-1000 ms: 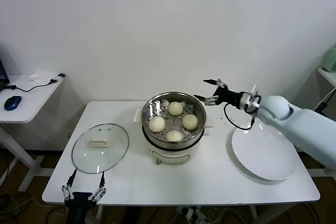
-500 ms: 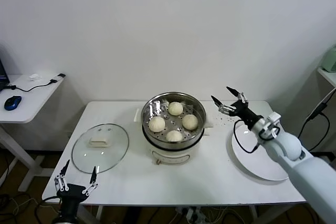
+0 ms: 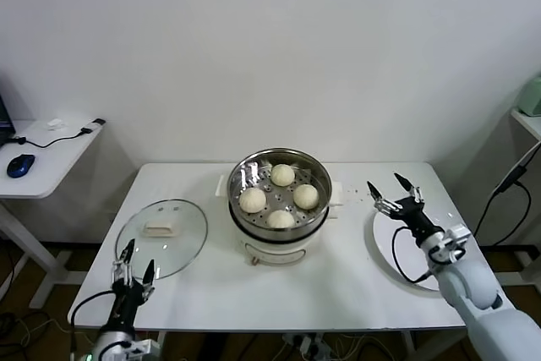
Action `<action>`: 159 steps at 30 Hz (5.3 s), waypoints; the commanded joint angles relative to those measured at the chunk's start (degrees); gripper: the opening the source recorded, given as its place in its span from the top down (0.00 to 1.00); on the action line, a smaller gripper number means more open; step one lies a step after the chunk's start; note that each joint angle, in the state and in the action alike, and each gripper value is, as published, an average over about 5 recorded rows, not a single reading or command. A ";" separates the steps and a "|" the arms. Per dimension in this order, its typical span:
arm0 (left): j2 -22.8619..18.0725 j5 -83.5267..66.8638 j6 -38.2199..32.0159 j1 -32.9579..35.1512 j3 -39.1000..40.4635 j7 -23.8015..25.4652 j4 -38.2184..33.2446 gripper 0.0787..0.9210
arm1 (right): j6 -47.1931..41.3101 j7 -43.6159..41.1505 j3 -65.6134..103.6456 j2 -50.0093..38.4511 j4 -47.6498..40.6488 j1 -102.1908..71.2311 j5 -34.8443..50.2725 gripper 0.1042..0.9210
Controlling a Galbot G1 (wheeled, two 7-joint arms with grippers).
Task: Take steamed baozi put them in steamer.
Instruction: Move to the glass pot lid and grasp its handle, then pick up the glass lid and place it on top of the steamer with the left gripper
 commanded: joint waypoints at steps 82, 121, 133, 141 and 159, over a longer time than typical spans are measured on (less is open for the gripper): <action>26.32 -1.77 33.51 -12.12 8.93 9.79 -14.47 0.92 | 3.77 -0.15 10.21 9.19 -10.15 -5.68 -16.50 0.12; -5.03 17.90 48.98 -50.38 54.14 22.24 17.00 0.92 | 4.39 0.73 11.81 10.64 -12.61 -4.01 -18.44 0.12; -6.54 16.97 48.98 -49.58 52.64 21.03 21.41 0.92 | 4.90 0.38 12.37 11.03 -13.41 -4.18 -18.92 0.12; -6.13 16.27 48.98 -49.76 52.45 20.42 22.31 0.92 | 5.01 0.32 12.35 11.36 -13.61 -3.97 -19.29 0.12; -5.35 16.04 48.98 -49.74 51.36 19.59 23.28 0.92 | 5.24 0.05 12.57 11.65 -13.58 -3.96 -19.73 0.12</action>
